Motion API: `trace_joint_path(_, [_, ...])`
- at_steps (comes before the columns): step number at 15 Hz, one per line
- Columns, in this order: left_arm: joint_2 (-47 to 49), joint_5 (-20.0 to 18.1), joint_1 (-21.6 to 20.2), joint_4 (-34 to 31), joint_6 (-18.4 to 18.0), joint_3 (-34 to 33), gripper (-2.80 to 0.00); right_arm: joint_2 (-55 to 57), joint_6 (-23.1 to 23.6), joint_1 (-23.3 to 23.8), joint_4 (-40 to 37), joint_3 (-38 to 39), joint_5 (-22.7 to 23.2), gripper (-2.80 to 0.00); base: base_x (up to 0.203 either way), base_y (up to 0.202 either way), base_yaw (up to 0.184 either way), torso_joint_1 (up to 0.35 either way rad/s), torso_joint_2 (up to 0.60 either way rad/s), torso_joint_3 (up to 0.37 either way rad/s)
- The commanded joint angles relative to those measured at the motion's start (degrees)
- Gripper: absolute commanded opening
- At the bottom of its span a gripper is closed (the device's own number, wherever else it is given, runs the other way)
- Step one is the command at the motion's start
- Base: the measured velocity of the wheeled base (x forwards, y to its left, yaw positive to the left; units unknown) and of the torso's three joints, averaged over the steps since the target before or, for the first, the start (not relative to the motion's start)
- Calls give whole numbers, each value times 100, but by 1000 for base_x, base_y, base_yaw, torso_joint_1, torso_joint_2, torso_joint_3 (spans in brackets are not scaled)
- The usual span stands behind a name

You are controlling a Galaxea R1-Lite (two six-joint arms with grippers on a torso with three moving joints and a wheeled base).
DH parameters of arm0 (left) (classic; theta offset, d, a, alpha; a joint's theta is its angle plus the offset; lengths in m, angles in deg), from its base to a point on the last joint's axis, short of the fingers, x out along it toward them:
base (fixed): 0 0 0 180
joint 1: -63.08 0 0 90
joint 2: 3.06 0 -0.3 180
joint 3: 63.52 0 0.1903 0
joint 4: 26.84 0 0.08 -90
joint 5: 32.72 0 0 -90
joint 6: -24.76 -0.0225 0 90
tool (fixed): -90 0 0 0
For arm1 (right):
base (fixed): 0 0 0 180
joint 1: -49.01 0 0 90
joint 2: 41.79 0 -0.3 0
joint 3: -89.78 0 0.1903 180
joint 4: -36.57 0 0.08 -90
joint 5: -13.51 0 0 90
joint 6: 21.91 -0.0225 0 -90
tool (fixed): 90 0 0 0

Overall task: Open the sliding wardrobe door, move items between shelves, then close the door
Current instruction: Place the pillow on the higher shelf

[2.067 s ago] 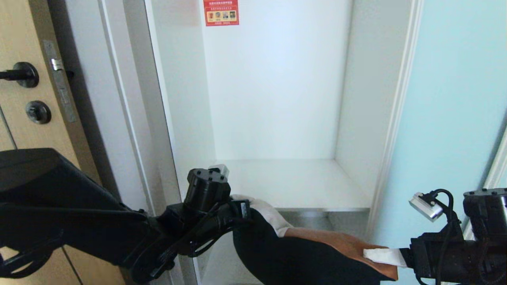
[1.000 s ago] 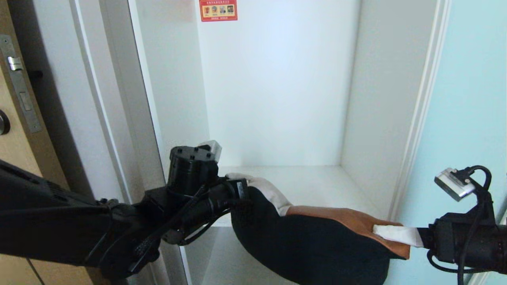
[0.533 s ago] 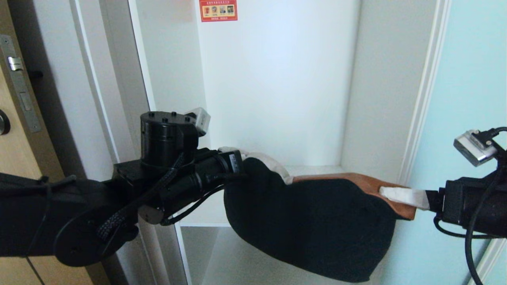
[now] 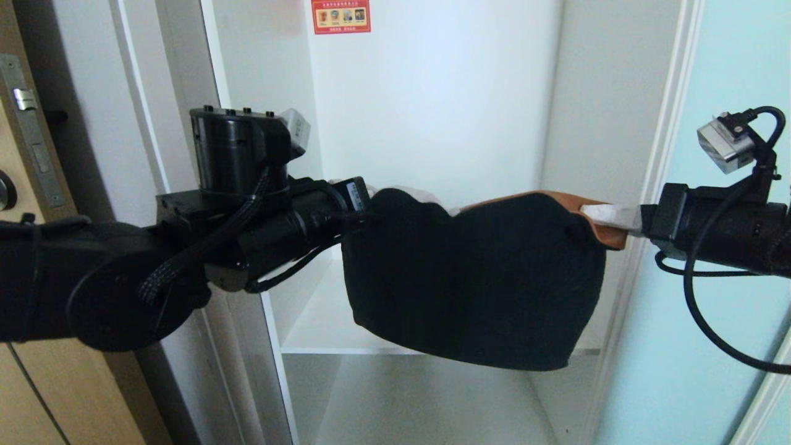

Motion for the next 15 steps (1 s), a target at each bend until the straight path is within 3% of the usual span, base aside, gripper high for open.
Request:
trace_joint_path(1, [487, 9, -236, 18, 16, 398, -280, 787, -12, -3, 0, -554, -160, -280, 0, 0, 0, 0, 0, 0])
trace_joint_path(6, [1560, 13, -784, 87, 16, 1247, -280, 2359, 118, -26, 97, -1720, -745, -280, 0, 0, 0, 0, 0, 0])
trace_joint_path(10, [2357, 8, -1214, 402, 21, 1888, -280, 3757, 439, -269, 614, -2698, -1640, -280, 0, 0, 0, 0, 0, 0])
trace_joint_path(13, [2700, 4, -1275, 819, 25, 1934, -280, 4542, 1181, -345, 1190, -3107, -2388, -280, 0, 0, 0, 0, 0, 0])
trace_joint_path(15, [2999, 8, -1276, 909, 9, 2002, -280, 4785, 1308, -354, 1378, -3199, -2488, -280, 0, 0, 0, 0, 0, 0])
